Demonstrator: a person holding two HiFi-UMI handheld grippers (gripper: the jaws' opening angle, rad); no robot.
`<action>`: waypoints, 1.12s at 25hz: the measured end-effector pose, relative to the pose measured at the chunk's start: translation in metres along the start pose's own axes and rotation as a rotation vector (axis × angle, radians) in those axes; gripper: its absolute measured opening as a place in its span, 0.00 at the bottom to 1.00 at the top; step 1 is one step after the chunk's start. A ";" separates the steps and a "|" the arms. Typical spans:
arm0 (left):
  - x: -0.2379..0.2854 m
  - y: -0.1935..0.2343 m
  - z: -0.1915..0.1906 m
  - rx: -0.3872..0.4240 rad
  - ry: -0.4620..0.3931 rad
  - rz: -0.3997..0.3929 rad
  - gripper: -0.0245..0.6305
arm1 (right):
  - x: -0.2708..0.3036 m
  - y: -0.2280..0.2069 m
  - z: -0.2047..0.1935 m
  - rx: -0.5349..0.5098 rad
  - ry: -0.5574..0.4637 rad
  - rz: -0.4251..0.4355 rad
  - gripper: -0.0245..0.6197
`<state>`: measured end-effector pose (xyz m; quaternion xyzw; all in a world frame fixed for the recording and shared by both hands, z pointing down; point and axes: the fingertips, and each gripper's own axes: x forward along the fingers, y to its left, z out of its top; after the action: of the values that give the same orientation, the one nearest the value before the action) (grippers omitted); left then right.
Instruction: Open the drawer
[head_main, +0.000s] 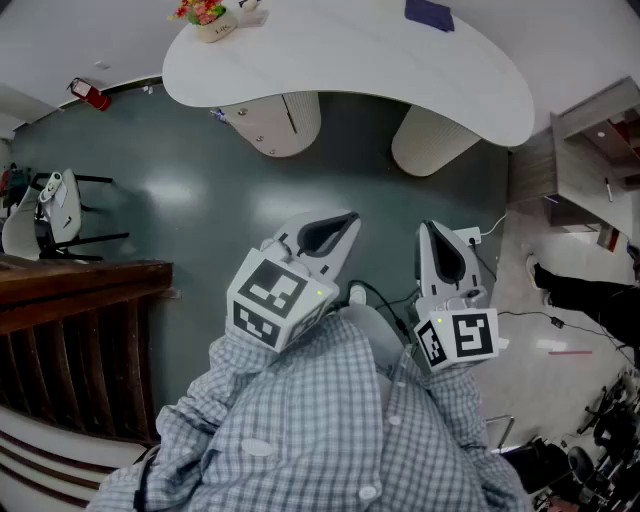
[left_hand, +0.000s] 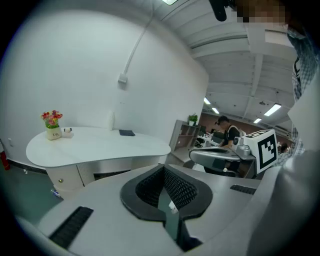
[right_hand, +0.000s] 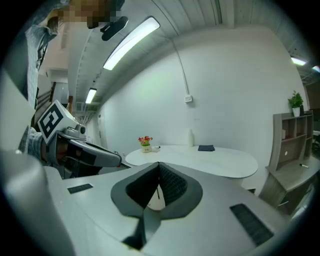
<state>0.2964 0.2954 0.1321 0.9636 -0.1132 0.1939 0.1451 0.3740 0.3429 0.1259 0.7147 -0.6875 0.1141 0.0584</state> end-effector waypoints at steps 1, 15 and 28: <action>0.001 0.001 -0.001 0.000 0.003 -0.004 0.04 | 0.001 -0.001 0.000 0.001 0.001 0.000 0.05; 0.009 0.002 -0.001 0.002 0.004 0.000 0.04 | 0.006 -0.010 -0.002 0.039 0.004 0.010 0.05; -0.026 0.025 -0.013 -0.086 -0.033 0.222 0.04 | 0.024 -0.003 -0.010 0.030 0.026 0.148 0.05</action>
<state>0.2623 0.2808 0.1386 0.9411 -0.2299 0.1876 0.1621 0.3771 0.3225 0.1419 0.6610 -0.7360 0.1378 0.0481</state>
